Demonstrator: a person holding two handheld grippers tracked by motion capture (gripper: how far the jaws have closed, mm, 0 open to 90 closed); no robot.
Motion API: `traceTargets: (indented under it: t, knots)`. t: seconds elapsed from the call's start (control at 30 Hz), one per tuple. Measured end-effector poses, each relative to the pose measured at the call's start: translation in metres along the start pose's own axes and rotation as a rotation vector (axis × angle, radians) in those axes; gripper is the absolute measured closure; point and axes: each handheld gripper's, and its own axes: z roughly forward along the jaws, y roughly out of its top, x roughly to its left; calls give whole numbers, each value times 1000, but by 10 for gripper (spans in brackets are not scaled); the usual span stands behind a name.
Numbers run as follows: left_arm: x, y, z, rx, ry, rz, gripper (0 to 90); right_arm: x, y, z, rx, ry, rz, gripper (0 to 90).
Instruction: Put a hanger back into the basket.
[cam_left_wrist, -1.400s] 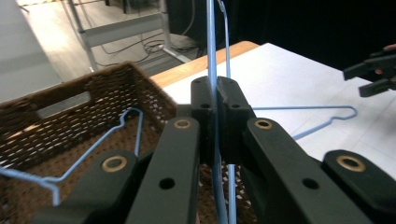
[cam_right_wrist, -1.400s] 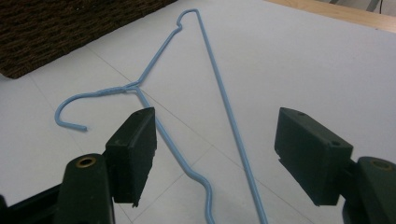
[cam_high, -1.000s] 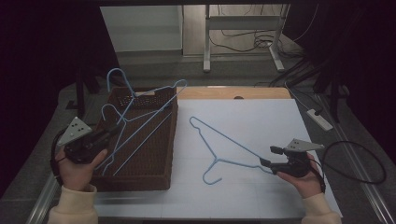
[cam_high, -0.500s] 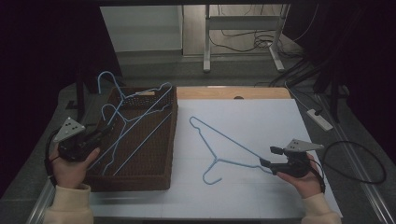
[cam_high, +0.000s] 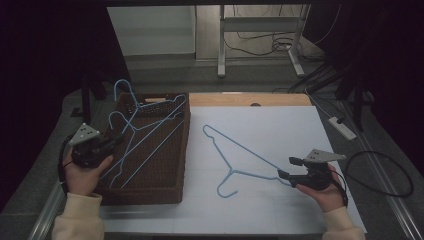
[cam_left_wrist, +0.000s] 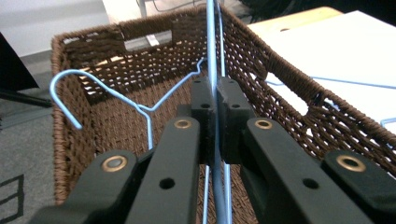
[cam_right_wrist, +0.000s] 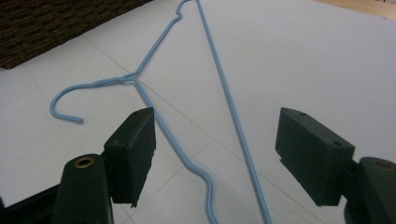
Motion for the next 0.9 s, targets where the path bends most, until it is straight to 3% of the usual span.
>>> traceTargets:
  t: [0.47,0.6,0.73,0.83,0.9]
  knots:
    - [15,-7,21,105,-80,-55,863,0,0,1,5,2,-5,296]
    - [17,-10,30,160,-85,-57,863,0,-1,2,9,4,-7,294]
    - [21,-12,36,182,-91,-78,863,0,-1,3,12,5,-7,293]
    - [25,-13,38,223,-82,-99,862,0,-1,3,12,6,-8,292]
    - [27,-14,41,258,-52,-100,861,0,-1,3,12,8,-7,290]
